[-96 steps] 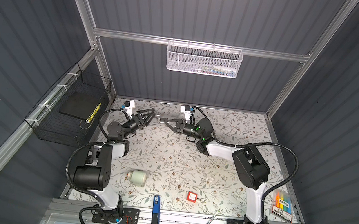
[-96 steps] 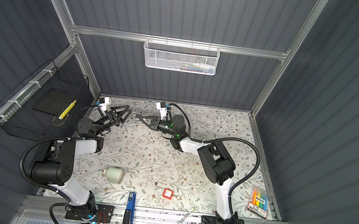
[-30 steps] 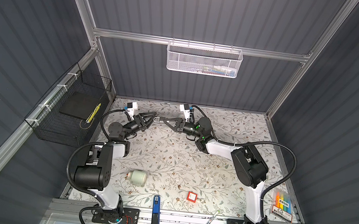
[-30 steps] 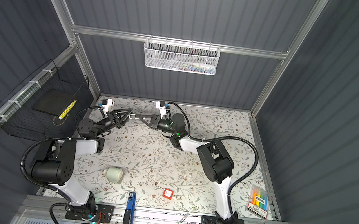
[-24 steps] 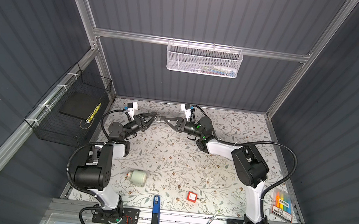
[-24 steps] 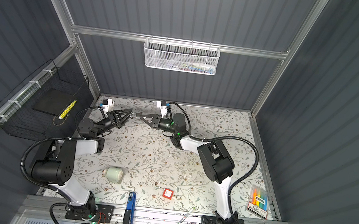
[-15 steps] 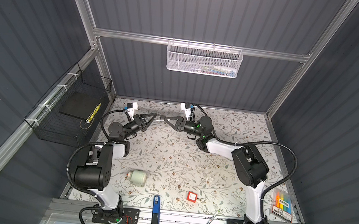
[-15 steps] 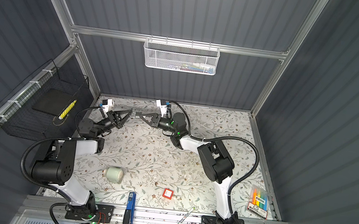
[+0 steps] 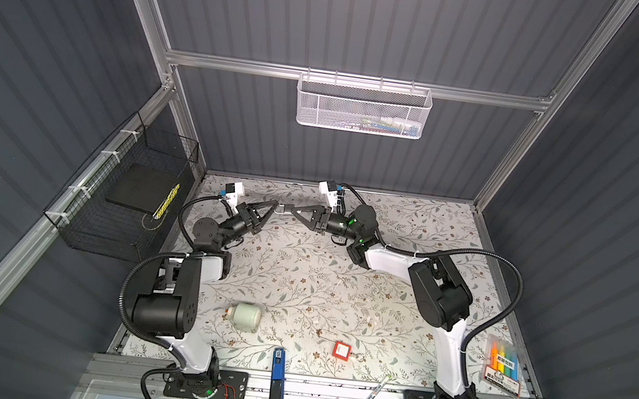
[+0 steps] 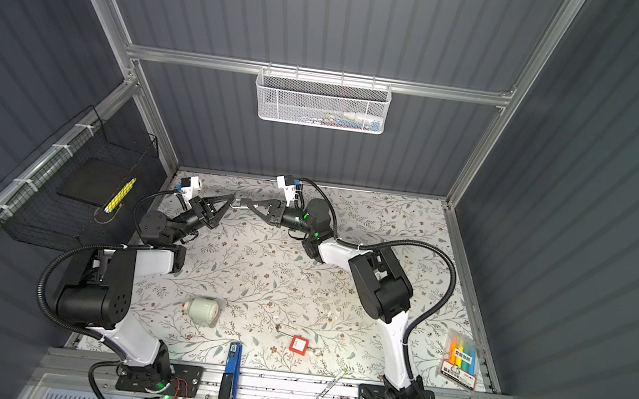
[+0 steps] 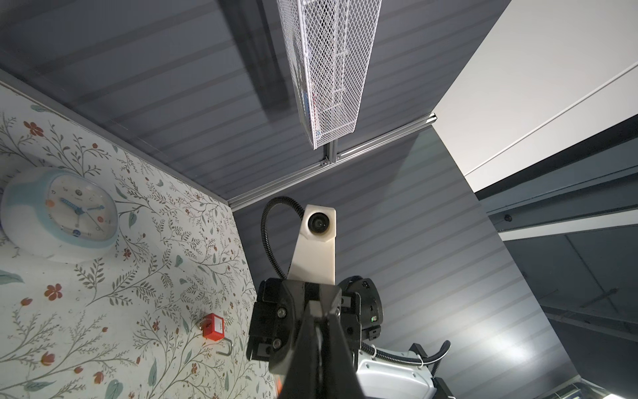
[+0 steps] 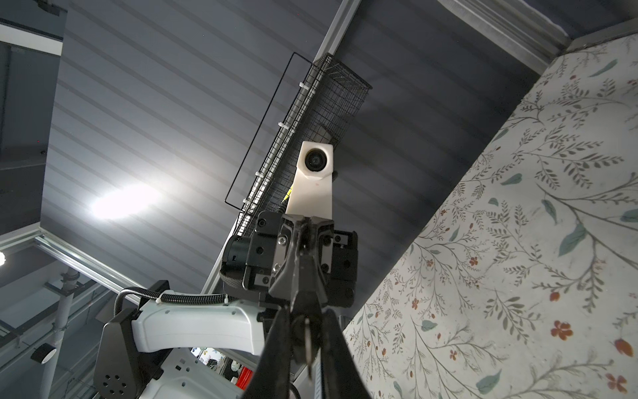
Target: Lock with the key
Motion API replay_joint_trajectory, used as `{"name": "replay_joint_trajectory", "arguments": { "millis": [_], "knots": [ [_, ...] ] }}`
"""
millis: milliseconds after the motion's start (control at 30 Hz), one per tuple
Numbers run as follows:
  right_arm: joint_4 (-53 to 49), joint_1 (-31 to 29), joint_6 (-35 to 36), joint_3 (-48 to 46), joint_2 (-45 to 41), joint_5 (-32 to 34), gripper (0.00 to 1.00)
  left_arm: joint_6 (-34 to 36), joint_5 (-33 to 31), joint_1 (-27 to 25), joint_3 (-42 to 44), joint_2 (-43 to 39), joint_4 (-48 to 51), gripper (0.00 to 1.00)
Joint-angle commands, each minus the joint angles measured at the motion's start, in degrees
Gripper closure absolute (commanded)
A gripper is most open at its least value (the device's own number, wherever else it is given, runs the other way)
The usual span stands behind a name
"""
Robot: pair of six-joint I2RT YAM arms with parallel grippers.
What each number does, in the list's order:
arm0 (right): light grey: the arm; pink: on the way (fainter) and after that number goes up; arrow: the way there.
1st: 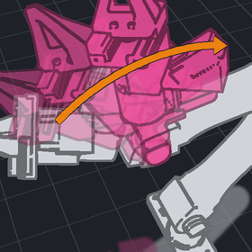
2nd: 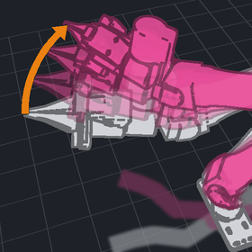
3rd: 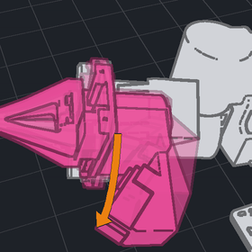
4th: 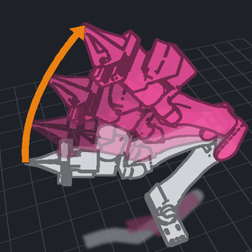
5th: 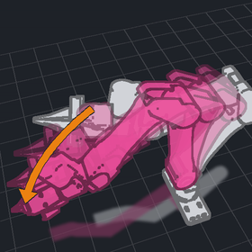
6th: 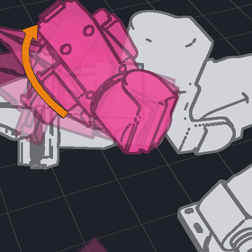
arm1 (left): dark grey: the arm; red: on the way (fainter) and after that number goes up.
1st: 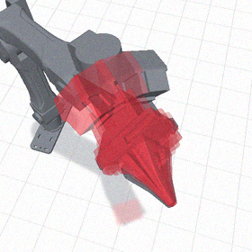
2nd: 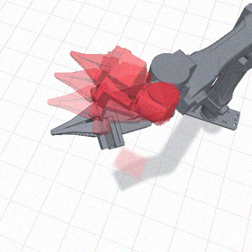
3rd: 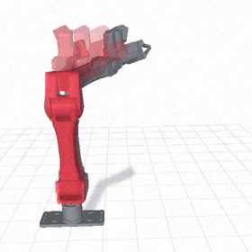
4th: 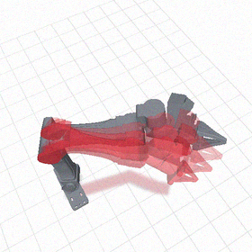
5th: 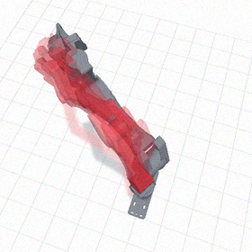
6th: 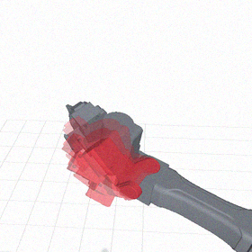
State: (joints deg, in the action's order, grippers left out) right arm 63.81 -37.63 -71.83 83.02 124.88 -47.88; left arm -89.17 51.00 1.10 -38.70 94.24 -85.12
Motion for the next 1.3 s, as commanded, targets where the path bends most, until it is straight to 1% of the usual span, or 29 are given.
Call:
{"name": "replay_joint_trajectory", "arguments": {
  "millis": [0, 67, 200, 300, 400, 467, 533, 633, 733, 967, 1033, 1100, 1133, 1167, 1200, 1267],
  "knots": [
    [3.1, -1.1, -3.1, 2.8, 1.5, -1.3, 1.0, 1.1, 2.8, -2.0, 0.0, -0.1, -2.4, 1.0],
    [4.3, -1.3, -4.4, 3.2, 2.1, -1.4, 1.0, 2.9, 3.8, -2.0, -0.6, -0.1, -2.1, 1.0],
    [3.0, -1.4, -4.3, 3.6, 1.9, -1.8, 1.0, 2.8, 4.7, -2.1, -1.8, 0.3, -2.4, 1.0],
    [1.7, -1.6, -3.0, 3.6, 1.6, -1.9, 1.0, 2.6, 4.5, -2.4, -2.1, 0.7, -2.4, 1.0],
    [-0.3, -2.1, -1.1, 4.5, 1.7, -1.6, 1.0, 3.4, 3.7, -4.9, -2.1, 1.3, -2.1, 1.0],
    [-0.6, -2.4, -0.9, 5.5, 2.3, -1.5, 1.0, 4.0, 3.3, -6.9, -2.1, 2.1, -1.9, 1.0],
    [-0.2, -2.4, -0.9, 5.7, 2.3, -1.3, 1.0, 3.7, 2.7, -7.9, -1.8, 2.8, -2.5, 1.0],
    [-0.1, -2.3, -0.2, 4.3, 1.5, -1.2, 1.0, 3.9, 2.7, -8.1, -2.0, 2.6, -2.4, 1.0],
    [0.1, -1.7, 0.3, 2.4, 0.3, -1.5, 1.0, 3.7, 4.2, -8.0, -3.7, 2.5, -1.5, 1.0],
    [1.1, -0.8, 0.2, -0.3, -1.4, -1.5, 1.0, 2.4, 3.8, -8.1, -6.0, 4.1, -2.4, 1.0],
    [0.5, -1.6, 0.5, 0.5, -1.0, -1.3, 1.0, 3.9, 2.4, -9.8, -5.4, 4.4, -1.6, 1.0],
    [-0.2, -3.0, 1.2, 2.4, 0.1, -0.6, 1.0, 6.9, 0.3, -14.2, -5.6, 5.2, 0.5, 1.0],
    [-0.2, -3.8, 1.4, 3.8, 0.9, -1.1, 1.0, 8.1, 0.4, -16.4, -6.2, 5.8, 1.4, 1.0],
    [-0.4, -4.1, 1.4, 4.5, 1.2, -1.3, 1.0, 8.1, 0.3, -16.9, -6.1, 6.2, 0.9, 1.0],
    [-0.1, -4.0, 1.2, 4.2, 1.1, -0.9, 1.0, 7.0, -0.5, -16.6, -5.0, 6.4, -1.4, 1.0],
    [0.5, -3.3, 1.5, 2.2, 0.1, -0.7, 1.0, 5.8, 0.0, -14.3, -3.8, 6.3, -2.5, 1.0]
  ]
}}
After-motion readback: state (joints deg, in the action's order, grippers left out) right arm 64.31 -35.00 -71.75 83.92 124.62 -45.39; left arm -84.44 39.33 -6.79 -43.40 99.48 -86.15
